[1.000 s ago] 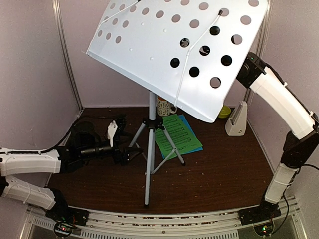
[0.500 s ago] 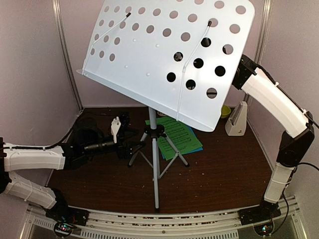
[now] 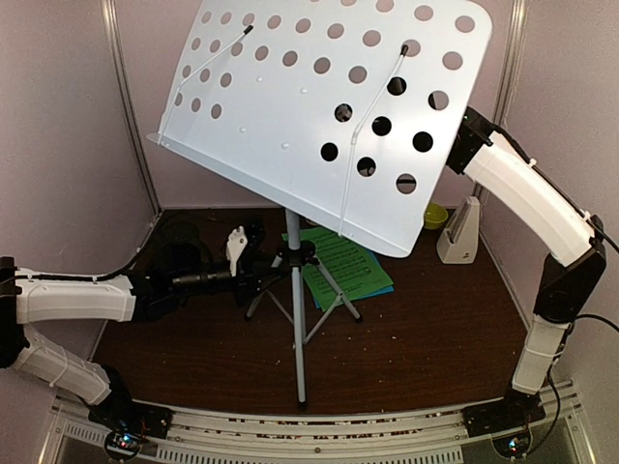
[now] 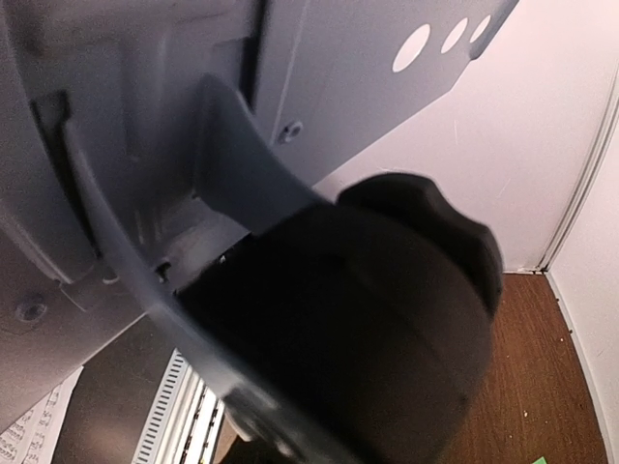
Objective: Set up the instrument practice props
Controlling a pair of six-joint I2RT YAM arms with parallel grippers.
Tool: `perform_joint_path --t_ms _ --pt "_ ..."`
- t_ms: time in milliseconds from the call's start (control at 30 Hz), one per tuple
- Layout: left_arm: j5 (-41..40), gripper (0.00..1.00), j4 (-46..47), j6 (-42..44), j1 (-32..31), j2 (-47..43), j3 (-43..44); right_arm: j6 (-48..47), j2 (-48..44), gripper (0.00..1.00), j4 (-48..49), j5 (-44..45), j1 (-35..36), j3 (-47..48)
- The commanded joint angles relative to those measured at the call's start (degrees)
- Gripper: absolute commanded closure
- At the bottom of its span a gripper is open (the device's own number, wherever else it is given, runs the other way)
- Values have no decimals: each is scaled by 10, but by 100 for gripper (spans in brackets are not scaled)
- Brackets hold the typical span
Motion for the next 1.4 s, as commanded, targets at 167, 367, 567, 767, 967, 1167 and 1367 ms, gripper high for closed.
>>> perform_joint_path --t_ms 167,367,567,767,967,1167,1367 --pt "4 90 35 5 3 -2 2 -8 -40 55 121 12 -13 -20" --pt "-5 93 45 8 3 -7 -10 16 -93 15 187 33 -22 -125" --pt "-15 94 41 13 2 -11 -15 99 -204 0 366 45 -66 -358" --pt "-32 95 30 21 2 -14 -13 92 -289 1 466 129 -79 -571" --pt "-42 95 21 26 2 -13 -9 77 -282 10 535 192 -77 -713" --pt "-61 93 8 30 2 -12 -8 24 -233 17 553 228 -57 -737" --pt "-83 93 -2 35 1 -11 -7 -9 -177 25 554 240 -42 -714"
